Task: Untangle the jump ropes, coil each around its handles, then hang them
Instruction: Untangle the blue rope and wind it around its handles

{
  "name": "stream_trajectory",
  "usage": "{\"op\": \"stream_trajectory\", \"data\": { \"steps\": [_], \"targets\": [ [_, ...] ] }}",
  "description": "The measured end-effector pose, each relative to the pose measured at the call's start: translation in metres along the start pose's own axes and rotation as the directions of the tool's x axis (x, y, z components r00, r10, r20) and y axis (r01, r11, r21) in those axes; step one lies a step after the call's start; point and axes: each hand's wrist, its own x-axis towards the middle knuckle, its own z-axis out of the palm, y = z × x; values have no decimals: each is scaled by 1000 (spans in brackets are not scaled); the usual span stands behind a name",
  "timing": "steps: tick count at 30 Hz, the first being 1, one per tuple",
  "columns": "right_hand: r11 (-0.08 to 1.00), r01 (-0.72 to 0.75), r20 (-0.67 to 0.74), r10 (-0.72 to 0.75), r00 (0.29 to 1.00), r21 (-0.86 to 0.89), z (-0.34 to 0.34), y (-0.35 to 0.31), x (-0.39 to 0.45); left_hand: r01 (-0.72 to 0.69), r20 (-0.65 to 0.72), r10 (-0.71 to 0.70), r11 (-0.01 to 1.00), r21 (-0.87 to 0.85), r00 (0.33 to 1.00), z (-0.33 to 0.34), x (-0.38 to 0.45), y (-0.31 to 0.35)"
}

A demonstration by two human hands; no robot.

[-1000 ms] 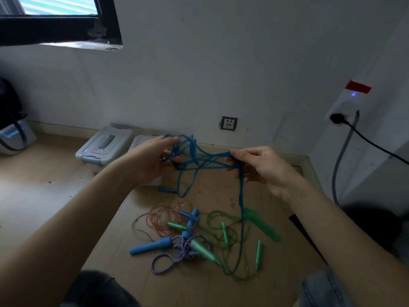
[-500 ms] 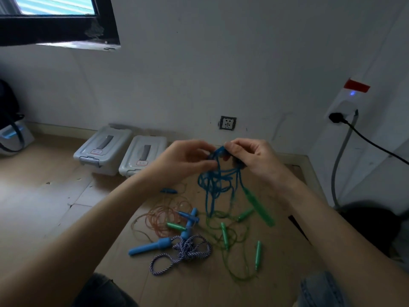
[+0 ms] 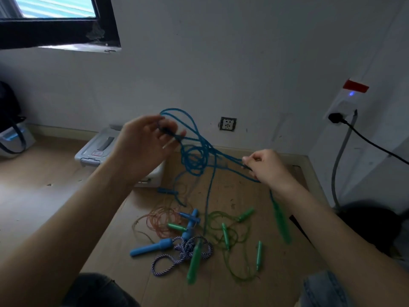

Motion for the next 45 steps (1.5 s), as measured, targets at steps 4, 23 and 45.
{"op": "stream_trajectory", "data": {
  "steps": [4,23,45],
  "targets": [
    [929,19,-5,-23,1000,-369,0,6,1,-37,-50,34,997,-65,998,-5,2,8],
    [911,78,2,-86,996,405,-1,-15,-2,-131,-82,-367,-519,845,926,-25,8,-61],
    [962,149,453,-30,891,-229,-10,6,1,315,-53,-319,872,375,946,-4,0,-15]
  ]
}}
